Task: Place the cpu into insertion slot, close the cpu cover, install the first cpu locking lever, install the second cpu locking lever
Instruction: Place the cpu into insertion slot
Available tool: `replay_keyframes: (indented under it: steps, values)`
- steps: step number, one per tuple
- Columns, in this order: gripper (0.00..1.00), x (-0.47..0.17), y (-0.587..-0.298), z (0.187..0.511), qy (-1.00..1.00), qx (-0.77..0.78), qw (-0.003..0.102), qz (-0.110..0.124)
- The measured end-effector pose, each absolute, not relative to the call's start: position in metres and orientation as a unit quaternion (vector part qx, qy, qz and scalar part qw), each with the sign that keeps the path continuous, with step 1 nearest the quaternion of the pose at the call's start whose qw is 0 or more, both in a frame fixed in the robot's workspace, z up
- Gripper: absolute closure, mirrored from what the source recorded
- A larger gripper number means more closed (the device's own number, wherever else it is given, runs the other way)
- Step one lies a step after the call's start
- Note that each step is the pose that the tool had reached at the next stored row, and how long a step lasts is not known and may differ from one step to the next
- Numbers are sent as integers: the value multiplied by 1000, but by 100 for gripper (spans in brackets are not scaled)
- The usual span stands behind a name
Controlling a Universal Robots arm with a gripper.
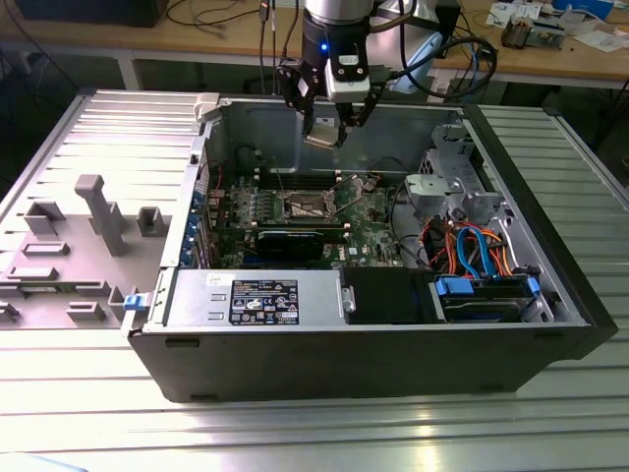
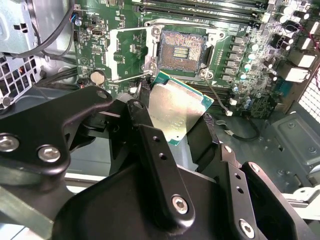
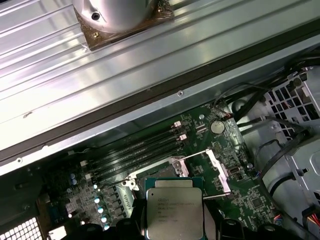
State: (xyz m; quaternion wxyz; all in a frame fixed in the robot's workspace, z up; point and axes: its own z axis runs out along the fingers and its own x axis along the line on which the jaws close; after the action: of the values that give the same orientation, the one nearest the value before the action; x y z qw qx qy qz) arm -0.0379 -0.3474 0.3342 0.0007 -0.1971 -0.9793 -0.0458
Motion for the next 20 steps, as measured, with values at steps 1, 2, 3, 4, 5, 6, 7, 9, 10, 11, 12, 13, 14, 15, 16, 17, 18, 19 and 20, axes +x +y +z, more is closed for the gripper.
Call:
replay_keyframes:
  steps: [1,2,3,4,5,6,7,9,10,11,12,13,14,15,16,17,18,19,20]
  values:
    - [45,-38,-347,334,-979,-198,1,-46]
    - [45,-38,-347,334,-979,-199,1,-46]
    - [45,-38,-347,334,-979,-201,1,-46]
    - [45,-38,-347,334,-978,-202,0,-46]
    - [45,-38,-347,334,-978,-204,0,-46]
    - [45,-38,-347,334,-978,-205,0,-46]
    - [45,-38,-347,334,-978,-206,0,-46]
    - [45,-38,-347,334,-977,-208,0,-46]
    - [45,-38,-347,334,-977,-209,0,-46]
    - [45,-38,-347,334,-977,-209,0,-46]
    - [45,-38,-347,334,-977,-210,0,-46]
    - [45,-38,-347,334,-976,-211,0,-46]
    - [45,-38,-347,334,-976,-212,0,-46]
    - [45,-38,-347,334,-976,-213,0,-46]
    - [45,-38,-347,334,-976,-214,0,-46]
    - [45,-38,-347,334,-976,-214,0,-46]
    - [45,-38,-347,334,-976,-215,0,-46]
    - [45,-38,-347,334,-975,-216,0,-46]
    - [45,-38,-347,334,-975,-217,0,-46]
